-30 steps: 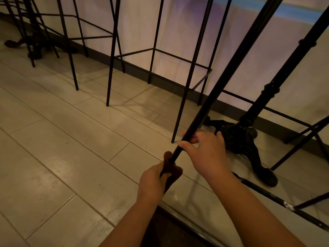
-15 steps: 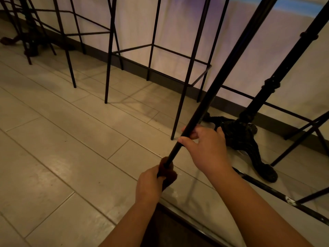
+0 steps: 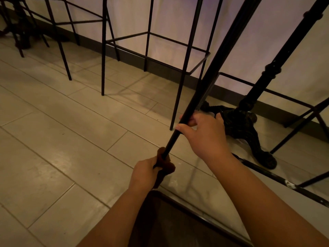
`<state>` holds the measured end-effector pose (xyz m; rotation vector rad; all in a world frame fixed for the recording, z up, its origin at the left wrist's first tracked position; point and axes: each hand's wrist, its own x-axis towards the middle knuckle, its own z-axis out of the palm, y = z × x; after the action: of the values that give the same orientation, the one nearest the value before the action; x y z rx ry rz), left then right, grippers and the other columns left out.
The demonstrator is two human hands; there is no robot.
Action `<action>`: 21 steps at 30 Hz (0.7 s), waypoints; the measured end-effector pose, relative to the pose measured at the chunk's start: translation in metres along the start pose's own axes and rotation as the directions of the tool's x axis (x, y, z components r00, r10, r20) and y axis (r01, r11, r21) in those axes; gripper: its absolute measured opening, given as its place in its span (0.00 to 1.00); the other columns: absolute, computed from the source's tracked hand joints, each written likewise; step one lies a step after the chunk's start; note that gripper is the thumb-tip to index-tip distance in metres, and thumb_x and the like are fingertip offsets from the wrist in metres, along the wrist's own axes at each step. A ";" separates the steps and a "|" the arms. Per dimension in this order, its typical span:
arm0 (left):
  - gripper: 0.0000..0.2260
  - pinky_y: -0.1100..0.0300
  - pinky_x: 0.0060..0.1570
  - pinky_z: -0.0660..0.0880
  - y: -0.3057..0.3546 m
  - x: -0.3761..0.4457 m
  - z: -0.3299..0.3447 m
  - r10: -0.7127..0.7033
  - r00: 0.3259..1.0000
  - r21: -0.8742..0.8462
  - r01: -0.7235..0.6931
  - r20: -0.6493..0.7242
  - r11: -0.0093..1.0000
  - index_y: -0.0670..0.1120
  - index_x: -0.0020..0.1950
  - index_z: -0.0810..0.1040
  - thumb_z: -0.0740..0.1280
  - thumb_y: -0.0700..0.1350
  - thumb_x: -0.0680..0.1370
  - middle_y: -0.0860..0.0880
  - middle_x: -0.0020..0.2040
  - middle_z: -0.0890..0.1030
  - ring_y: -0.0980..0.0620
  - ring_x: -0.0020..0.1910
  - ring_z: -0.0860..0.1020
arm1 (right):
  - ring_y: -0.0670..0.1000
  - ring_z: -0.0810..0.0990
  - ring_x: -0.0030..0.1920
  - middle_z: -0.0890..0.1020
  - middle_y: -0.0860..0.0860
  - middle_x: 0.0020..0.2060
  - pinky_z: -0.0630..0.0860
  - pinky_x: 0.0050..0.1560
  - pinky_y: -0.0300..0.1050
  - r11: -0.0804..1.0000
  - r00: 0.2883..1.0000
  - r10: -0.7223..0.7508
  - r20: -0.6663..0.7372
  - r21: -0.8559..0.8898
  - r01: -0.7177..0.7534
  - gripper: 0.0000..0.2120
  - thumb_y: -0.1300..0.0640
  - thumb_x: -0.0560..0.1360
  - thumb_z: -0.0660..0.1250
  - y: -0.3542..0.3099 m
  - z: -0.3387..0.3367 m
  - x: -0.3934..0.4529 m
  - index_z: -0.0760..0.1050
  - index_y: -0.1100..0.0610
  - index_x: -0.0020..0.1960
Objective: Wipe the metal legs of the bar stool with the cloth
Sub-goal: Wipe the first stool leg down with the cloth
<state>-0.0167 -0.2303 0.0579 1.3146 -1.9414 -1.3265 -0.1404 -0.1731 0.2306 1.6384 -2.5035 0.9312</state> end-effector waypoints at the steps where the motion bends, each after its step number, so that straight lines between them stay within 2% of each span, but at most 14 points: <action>1: 0.12 0.76 0.34 0.72 -0.002 0.000 -0.001 0.023 1.000 0.004 -0.024 0.009 1.000 0.56 0.56 0.81 0.66 0.42 0.77 0.59 0.40 0.80 0.65 0.38 0.78 | 0.46 0.77 0.54 0.82 0.43 0.42 0.42 0.73 0.54 1.000 1.000 -0.002 -0.006 -0.002 0.002 0.11 0.44 0.75 0.65 0.000 0.000 0.000 0.77 0.46 0.54; 3: 0.13 0.79 0.35 0.70 -0.004 0.001 -0.002 0.044 0.999 0.027 -0.045 0.028 0.999 0.56 0.56 0.81 0.66 0.40 0.76 0.62 0.40 0.79 0.66 0.39 0.77 | 0.46 0.77 0.53 0.82 0.43 0.41 0.42 0.74 0.54 1.000 1.000 -0.001 -0.015 -0.007 0.001 0.11 0.44 0.75 0.66 -0.001 0.000 0.000 0.77 0.47 0.54; 5: 0.12 0.71 0.40 0.74 -0.003 0.005 -0.002 0.006 0.999 0.084 -0.009 0.032 0.996 0.51 0.56 0.81 0.67 0.39 0.75 0.56 0.42 0.81 0.59 0.41 0.79 | 0.47 0.78 0.52 0.82 0.43 0.41 0.43 0.74 0.54 1.000 1.000 -0.001 -0.017 -0.015 0.001 0.12 0.44 0.75 0.66 -0.001 0.000 -0.001 0.78 0.47 0.55; 6: 0.11 0.66 0.40 0.75 -0.003 0.008 -0.003 -0.010 1.000 0.133 0.007 0.023 0.991 0.50 0.55 0.81 0.67 0.40 0.75 0.53 0.42 0.81 0.56 0.41 0.80 | 0.47 0.78 0.52 0.82 0.43 0.41 0.43 0.74 0.54 1.000 1.000 -0.002 -0.017 -0.019 0.002 0.12 0.44 0.75 0.65 -0.002 0.000 -0.001 0.78 0.48 0.55; 8: 0.07 0.65 0.34 0.75 -0.004 0.008 -0.005 -0.024 1.000 0.193 0.024 -0.003 0.981 0.48 0.51 0.81 0.67 0.42 0.75 0.53 0.38 0.79 0.56 0.37 0.78 | 0.47 0.78 0.52 0.82 0.43 0.41 0.43 0.74 0.55 1.000 1.000 -0.001 -0.014 -0.020 0.001 0.12 0.44 0.75 0.65 -0.001 0.000 -0.001 0.78 0.48 0.55; 9: 0.06 0.63 0.34 0.76 -0.005 0.006 -0.006 -0.030 0.999 0.194 0.032 -0.012 0.980 0.48 0.50 0.81 0.67 0.42 0.75 0.52 0.38 0.79 0.56 0.35 0.78 | 0.47 0.78 0.52 0.82 0.43 0.41 0.43 0.74 0.55 1.000 1.000 -0.001 -0.016 -0.016 0.001 0.12 0.44 0.75 0.65 -0.001 0.000 -0.001 0.78 0.47 0.55; 11: 0.07 0.57 0.40 0.80 -0.009 0.001 -0.005 -0.034 0.999 0.147 0.036 -0.016 0.988 0.49 0.52 0.80 0.66 0.42 0.76 0.50 0.40 0.81 0.53 0.37 0.81 | 0.46 0.78 0.53 0.82 0.43 0.41 0.43 0.74 0.55 1.000 1.000 0.001 -0.023 -0.007 -0.001 0.12 0.44 0.75 0.65 -0.001 0.001 -0.001 0.77 0.47 0.55; 15: 0.12 0.63 0.46 0.79 -0.011 -0.009 0.006 0.005 1.000 -0.018 -0.005 -0.024 1.000 0.54 0.56 0.81 0.67 0.41 0.76 0.53 0.46 0.84 0.58 0.43 0.82 | 0.45 0.77 0.51 0.81 0.42 0.40 0.43 0.74 0.54 1.000 1.000 0.002 -0.022 0.007 -0.002 0.10 0.44 0.75 0.66 0.000 0.001 -0.001 0.77 0.47 0.54; 17: 0.11 0.57 0.50 0.79 -0.008 -0.007 0.010 -0.027 0.998 -0.003 0.027 -0.050 1.000 0.50 0.57 0.80 0.67 0.42 0.76 0.50 0.48 0.83 0.53 0.47 0.81 | 0.46 0.78 0.51 0.81 0.42 0.40 0.43 0.74 0.55 1.000 1.000 0.003 -0.022 0.000 -0.003 0.11 0.44 0.75 0.65 0.000 0.002 -0.001 0.77 0.47 0.54; 21: 0.08 0.55 0.44 0.80 -0.006 -0.001 0.005 -0.080 0.995 0.093 0.085 -0.051 0.992 0.48 0.54 0.80 0.68 0.45 0.75 0.49 0.42 0.82 0.51 0.41 0.80 | 0.46 0.78 0.51 0.82 0.42 0.40 0.42 0.74 0.55 1.000 1.000 0.006 -0.029 0.000 -0.006 0.11 0.44 0.75 0.65 0.001 0.003 -0.002 0.77 0.47 0.54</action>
<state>-0.0177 -0.2277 0.0508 1.4730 -1.9592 -1.2429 -0.1393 -0.1729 0.2273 1.6061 -2.4911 0.9488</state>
